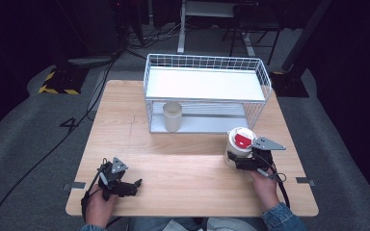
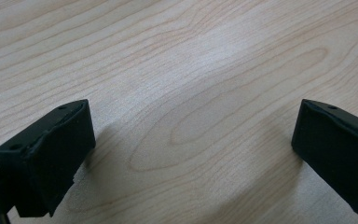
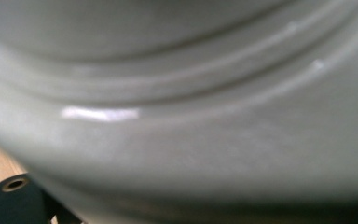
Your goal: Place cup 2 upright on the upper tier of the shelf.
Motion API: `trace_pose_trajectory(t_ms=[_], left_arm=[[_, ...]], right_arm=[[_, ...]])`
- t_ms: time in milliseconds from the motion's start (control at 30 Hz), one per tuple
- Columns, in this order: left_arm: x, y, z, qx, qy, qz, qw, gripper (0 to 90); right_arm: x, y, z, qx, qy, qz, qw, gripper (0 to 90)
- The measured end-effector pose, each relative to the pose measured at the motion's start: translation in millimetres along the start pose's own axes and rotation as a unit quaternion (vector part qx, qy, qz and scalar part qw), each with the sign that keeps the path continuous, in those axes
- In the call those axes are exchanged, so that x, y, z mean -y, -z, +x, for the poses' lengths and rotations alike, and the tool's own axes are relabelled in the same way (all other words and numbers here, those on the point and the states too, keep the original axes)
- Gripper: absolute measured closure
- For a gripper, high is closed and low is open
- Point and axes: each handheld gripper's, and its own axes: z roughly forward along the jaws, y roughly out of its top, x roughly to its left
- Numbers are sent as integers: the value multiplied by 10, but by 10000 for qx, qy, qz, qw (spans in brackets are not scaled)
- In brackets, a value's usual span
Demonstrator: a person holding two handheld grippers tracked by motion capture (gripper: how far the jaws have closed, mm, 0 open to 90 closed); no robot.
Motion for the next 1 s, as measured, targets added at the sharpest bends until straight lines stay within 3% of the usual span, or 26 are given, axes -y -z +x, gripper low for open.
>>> trace_pose_trajectory(t_ms=[533,1000], left_arm=[[0,0,0,-1,-1,0,10000,0],[0,0,0,-11,-2,1,10000,0]], right_arm=[[-133,171,-111,46,-81,-130,9999,134],[-447,334,-93,-68,46,-333,9994,134]])
